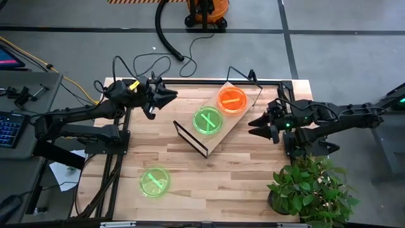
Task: Place and stack plates onto a shelf
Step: Stack the green plate on top of the green plates on the shelf
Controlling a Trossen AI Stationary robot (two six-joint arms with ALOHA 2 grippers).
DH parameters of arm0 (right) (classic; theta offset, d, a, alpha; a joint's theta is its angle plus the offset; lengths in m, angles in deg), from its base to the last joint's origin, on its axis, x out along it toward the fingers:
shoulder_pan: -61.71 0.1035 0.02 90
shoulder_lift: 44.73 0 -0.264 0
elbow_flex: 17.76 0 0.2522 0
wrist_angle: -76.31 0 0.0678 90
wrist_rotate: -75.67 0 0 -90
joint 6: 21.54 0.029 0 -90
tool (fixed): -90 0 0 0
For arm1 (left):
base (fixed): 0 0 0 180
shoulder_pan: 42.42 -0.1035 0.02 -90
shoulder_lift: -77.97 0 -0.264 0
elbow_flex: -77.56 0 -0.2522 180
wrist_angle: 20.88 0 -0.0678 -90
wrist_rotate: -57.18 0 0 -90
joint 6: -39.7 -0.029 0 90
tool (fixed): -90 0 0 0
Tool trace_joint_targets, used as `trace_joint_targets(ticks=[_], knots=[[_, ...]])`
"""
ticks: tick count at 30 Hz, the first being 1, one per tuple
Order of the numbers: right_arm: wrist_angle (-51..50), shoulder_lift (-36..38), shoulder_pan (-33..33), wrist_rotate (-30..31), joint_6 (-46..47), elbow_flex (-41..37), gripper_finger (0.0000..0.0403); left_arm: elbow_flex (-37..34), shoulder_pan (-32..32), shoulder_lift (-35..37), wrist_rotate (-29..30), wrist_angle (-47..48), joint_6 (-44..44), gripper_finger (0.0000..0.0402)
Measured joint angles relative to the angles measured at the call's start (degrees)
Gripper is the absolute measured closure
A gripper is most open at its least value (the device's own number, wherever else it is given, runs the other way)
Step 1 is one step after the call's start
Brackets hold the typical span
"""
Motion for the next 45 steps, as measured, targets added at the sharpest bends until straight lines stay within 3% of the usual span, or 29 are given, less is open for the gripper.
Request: trace_joint_targets(ticks=[4, 7, 11, 14, 21, 29, 36, 45], knots=[[-0.01, 0.0, -0.01, 1.29, 0.31, 0.0, 0.0155, 1.57, 0.21, 0.36, -7.15, 7.59, 0.01, 0.033], [-0.11, 0.0, -0.02, 1.4, 1.35, 0.0, 0.0155, 5.39, 1.8, 0.44, -12.24, 22.41, -1.07, 0.033], [-0.13, 0.0, -0.01, 2.14, 1.65, 0.0, 0.0155, 10.37, 8.27, 0.37, -12.45, 40.11, -6.5, 0.033], [-0.17, 0.0, -0.02, 3.69, 1.65, 0.0, 0.0155, 13.04, 15.36, 0.42, -7.93, 49.84, -10.36, 0.033], [-0.52, 0.0, -0.02, 4.48, 1.66, 0.0, 0.0155, 10.93, 34.43, -0.84, 10.78, 67.67, -11.73, 0.033], [-1.99, 0.02, -0.02, 5.8, 3.13, 0.0, 0.0155, 2.94, 44.99, -5.59, 21.15, 67.53, -9.03, 0.0323], [-2.84, 0.0, -0.04, 6.87, 2.98, 0.0, 0.0155, -1.84, 46.27, -12.93, 21.31, 59.55, -10.38, 0.0266], [-3.97, -0.02, -0.04, 7.81, 2.97, 0.0, 0.0155, -2.12, 46.27, -22.92, 18.43, 55.25, -12.99, 0.0208]])
